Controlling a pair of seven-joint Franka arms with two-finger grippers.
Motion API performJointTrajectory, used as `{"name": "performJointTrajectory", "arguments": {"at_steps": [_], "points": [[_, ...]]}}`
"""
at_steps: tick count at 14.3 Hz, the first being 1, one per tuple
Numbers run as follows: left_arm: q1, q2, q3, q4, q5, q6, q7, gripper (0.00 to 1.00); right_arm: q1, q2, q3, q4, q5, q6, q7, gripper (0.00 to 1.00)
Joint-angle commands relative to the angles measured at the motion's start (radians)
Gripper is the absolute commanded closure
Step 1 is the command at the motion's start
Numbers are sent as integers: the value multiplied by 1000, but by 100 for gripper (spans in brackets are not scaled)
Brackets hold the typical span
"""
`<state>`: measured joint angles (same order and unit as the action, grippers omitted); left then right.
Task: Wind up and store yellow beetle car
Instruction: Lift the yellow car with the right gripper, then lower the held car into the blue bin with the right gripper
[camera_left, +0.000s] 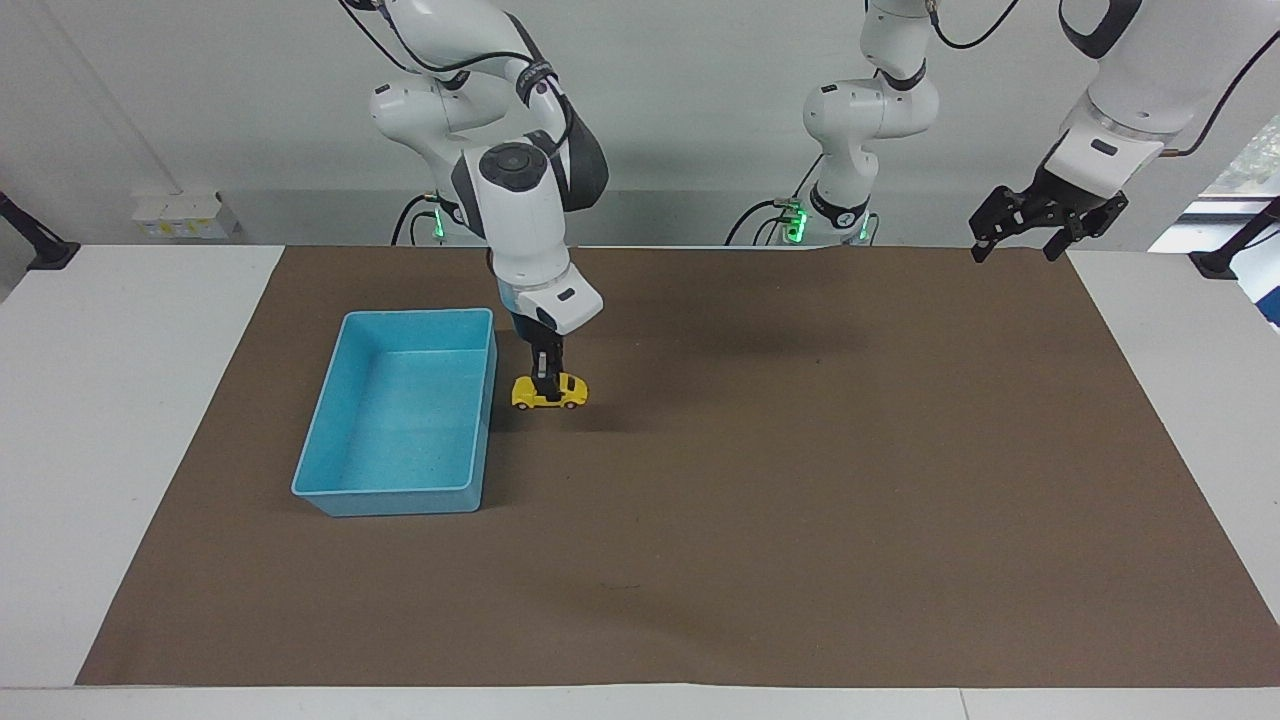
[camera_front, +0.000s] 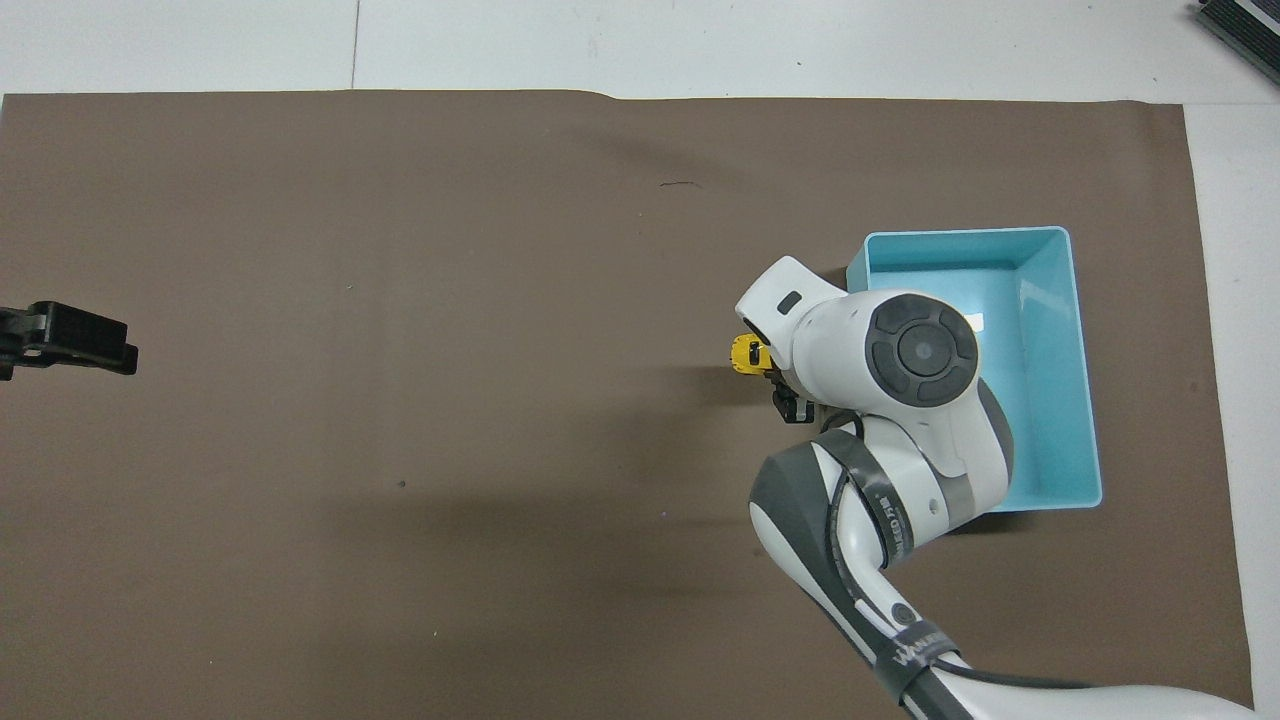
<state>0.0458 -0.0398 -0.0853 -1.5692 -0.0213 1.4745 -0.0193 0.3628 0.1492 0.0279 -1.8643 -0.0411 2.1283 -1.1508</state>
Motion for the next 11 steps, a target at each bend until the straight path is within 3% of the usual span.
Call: {"name": "performJointTrajectory", "arguments": {"at_steps": [1, 7, 11], "points": [[13, 8, -8, 18, 12, -22, 13, 0, -30, -34, -8, 20, 1, -85, -62, 92], [13, 8, -8, 18, 12, -20, 13, 0, -171, -74, -11, -3, 4, -218, -271, 92], [13, 8, -8, 18, 12, -20, 13, 0, -255, -144, -11, -139, 3, -171, -403, 92]]}}
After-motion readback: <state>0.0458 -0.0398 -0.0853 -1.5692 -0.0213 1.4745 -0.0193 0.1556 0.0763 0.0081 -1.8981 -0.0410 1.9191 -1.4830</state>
